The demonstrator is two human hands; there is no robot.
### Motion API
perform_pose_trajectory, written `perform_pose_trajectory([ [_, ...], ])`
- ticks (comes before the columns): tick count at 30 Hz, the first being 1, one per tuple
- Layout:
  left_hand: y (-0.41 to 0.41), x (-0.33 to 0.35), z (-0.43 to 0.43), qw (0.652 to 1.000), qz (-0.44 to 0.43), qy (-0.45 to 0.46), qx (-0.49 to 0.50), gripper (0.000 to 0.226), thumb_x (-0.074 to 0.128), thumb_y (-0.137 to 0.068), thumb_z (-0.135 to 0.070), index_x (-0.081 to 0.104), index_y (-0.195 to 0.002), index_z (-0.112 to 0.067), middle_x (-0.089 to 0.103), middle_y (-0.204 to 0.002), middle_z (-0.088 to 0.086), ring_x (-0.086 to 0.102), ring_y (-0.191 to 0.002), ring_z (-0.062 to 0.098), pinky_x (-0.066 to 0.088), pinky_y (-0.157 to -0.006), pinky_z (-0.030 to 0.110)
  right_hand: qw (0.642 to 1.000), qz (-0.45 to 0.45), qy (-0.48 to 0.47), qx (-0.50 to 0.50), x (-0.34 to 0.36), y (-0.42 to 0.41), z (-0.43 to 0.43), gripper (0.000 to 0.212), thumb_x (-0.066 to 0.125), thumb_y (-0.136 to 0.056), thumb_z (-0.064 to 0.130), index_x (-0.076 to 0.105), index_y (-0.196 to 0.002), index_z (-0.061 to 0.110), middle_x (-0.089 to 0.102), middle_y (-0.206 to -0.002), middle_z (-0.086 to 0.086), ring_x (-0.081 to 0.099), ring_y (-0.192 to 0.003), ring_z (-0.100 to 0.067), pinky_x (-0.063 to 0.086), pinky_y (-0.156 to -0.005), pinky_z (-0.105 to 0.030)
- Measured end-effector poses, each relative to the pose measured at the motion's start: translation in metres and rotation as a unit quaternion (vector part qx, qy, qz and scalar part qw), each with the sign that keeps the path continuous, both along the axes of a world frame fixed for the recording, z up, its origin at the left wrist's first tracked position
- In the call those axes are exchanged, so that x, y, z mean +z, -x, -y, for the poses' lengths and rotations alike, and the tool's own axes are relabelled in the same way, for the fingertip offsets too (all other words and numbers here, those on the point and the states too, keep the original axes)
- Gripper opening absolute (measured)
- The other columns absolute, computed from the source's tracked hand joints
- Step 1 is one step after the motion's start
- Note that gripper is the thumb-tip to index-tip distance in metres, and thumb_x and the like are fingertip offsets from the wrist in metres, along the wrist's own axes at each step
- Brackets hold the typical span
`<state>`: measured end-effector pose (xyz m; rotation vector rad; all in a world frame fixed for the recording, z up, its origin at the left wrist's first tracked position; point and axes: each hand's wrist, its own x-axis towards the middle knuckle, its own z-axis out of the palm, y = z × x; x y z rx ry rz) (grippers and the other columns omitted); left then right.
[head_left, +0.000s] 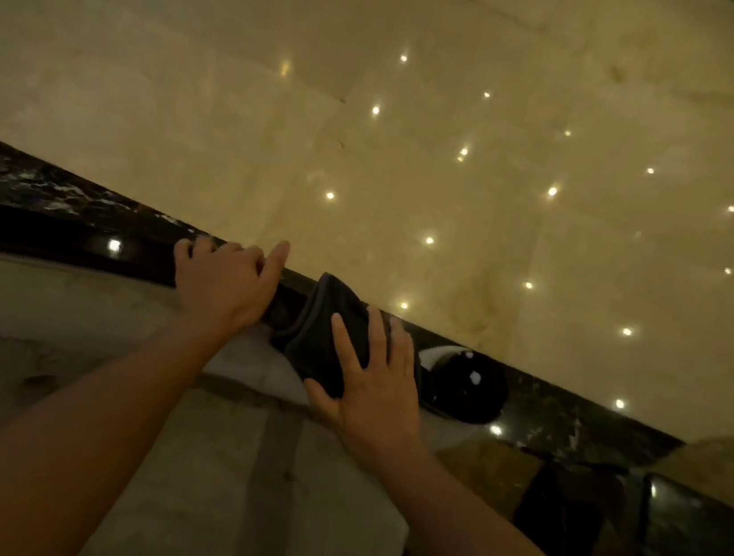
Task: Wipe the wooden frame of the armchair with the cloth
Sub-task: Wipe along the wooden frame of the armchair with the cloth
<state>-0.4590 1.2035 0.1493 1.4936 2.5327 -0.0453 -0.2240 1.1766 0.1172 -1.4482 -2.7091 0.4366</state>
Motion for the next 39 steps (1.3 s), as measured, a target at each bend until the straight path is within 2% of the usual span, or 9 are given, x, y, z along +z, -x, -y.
perform_pose_trajectory([
  [2, -0.005, -0.002, -0.005, 1.0, 0.0, -0.008, 0.022, 0.098, -0.002, -0.091, -0.073, 0.077, -0.097, -0.017, 0.071, -0.096, 0.019, 0.055, -0.113, 0.044, 0.029, -0.105, 0.057, 0.999, 0.018, 0.027, -0.036, -0.008, -0.038, 0.006, 0.083, 0.031, -0.092, 0.078, 0.003, -0.159, 0.038, 0.008, -0.169, -0.015, 0.005, -0.153, -0.044, 0.011, -0.122, -0.061],
  [5, -0.01, -0.007, -0.008, 0.999, -0.033, 0.023, 0.004, 0.098, 0.002, -0.09, -0.074, 0.075, -0.103, -0.01, 0.069, -0.1, 0.024, 0.054, -0.112, 0.047, 0.03, -0.104, 0.057, 0.997, 0.052, 0.035, -0.044, -0.021, -0.09, 0.011, 0.088, 0.03, -0.092, 0.079, -0.009, -0.158, 0.037, -0.006, -0.169, -0.013, -0.01, -0.154, -0.037, 0.012, -0.122, -0.06],
  [12, -0.075, -0.001, -0.014, 0.991, -0.012, 0.014, -0.13, 0.081, 0.02, -0.089, -0.072, 0.07, -0.103, -0.01, 0.067, -0.105, 0.019, 0.055, -0.107, 0.042, 0.042, -0.09, 0.052, 0.992, 0.077, 0.043, -0.086, -0.024, -0.105, 0.025, 0.089, 0.024, -0.094, 0.079, -0.005, -0.161, 0.028, -0.014, -0.169, -0.012, -0.016, -0.154, -0.032, 0.007, -0.124, -0.055],
  [17, -0.106, -0.003, -0.021, 0.991, -0.008, 0.035, -0.13, 0.079, 0.017, -0.093, -0.068, 0.074, -0.089, -0.014, 0.071, -0.09, 0.012, 0.061, -0.1, 0.035, 0.041, -0.089, 0.051, 0.983, 0.016, 0.081, -0.162, -0.009, -0.101, 0.05, 0.082, 0.022, -0.098, 0.073, 0.006, -0.162, 0.024, -0.011, -0.169, -0.009, -0.015, -0.154, -0.029, 0.01, -0.125, -0.054],
  [22, -0.105, -0.005, -0.02, 0.992, 0.007, 0.022, -0.126, 0.069, 0.022, -0.095, -0.063, 0.071, -0.083, -0.016, 0.069, -0.081, 0.008, 0.062, -0.093, 0.034, 0.041, -0.088, 0.052, 0.972, -0.11, 0.138, -0.153, 0.001, -0.054, 0.041, 0.071, 0.013, -0.096, 0.075, -0.007, -0.157, 0.045, -0.028, -0.166, 0.001, -0.031, -0.15, -0.023, -0.009, -0.123, -0.05],
  [24, -0.106, -0.005, -0.018, 0.993, 0.009, -0.008, -0.115, 0.065, 0.024, -0.097, -0.057, 0.069, -0.077, -0.016, 0.061, -0.07, 0.004, 0.06, -0.083, 0.031, 0.042, -0.083, 0.049, 0.976, -0.123, 0.121, -0.136, 0.001, -0.032, 0.027, 0.066, 0.009, -0.098, 0.073, -0.003, -0.157, 0.048, -0.023, -0.168, 0.0, -0.03, -0.15, -0.023, -0.015, -0.121, -0.047],
  [29, -0.107, -0.007, -0.02, 0.994, -0.009, -0.053, -0.095, 0.061, 0.024, -0.101, -0.048, 0.063, -0.067, -0.017, 0.042, -0.055, -0.002, 0.043, -0.065, 0.023, 0.038, -0.073, 0.044, 1.0, -0.025, 0.01, -0.014, -0.01, -0.037, -0.027, 0.066, 0.023, -0.099, 0.066, 0.022, -0.157, 0.036, 0.027, -0.166, -0.009, 0.008, -0.155, -0.034, 0.0, -0.124, -0.055],
  [34, -0.108, -0.004, -0.019, 0.994, -0.012, -0.048, -0.095, 0.066, 0.021, -0.1, -0.05, 0.066, -0.066, -0.015, 0.05, -0.056, 0.002, 0.045, -0.066, 0.024, 0.04, -0.077, 0.046, 0.994, 0.111, 0.004, 0.02, -0.024, -0.117, -0.043, 0.082, 0.027, -0.094, 0.075, 0.023, -0.159, 0.025, 0.01, -0.17, -0.009, -0.009, -0.155, -0.032, 0.003, -0.123, -0.06],
  [39, -0.11, 0.002, -0.022, 0.993, -0.006, -0.037, -0.112, 0.071, 0.016, -0.1, -0.053, 0.066, -0.067, -0.015, 0.048, -0.056, 0.002, 0.051, -0.066, 0.026, 0.041, -0.078, 0.047, 0.993, 0.101, 0.033, -0.054, -0.025, -0.138, -0.011, 0.08, 0.025, -0.095, 0.078, 0.002, -0.16, 0.037, -0.013, -0.169, -0.013, -0.018, -0.153, -0.036, 0.003, -0.122, -0.062],
])
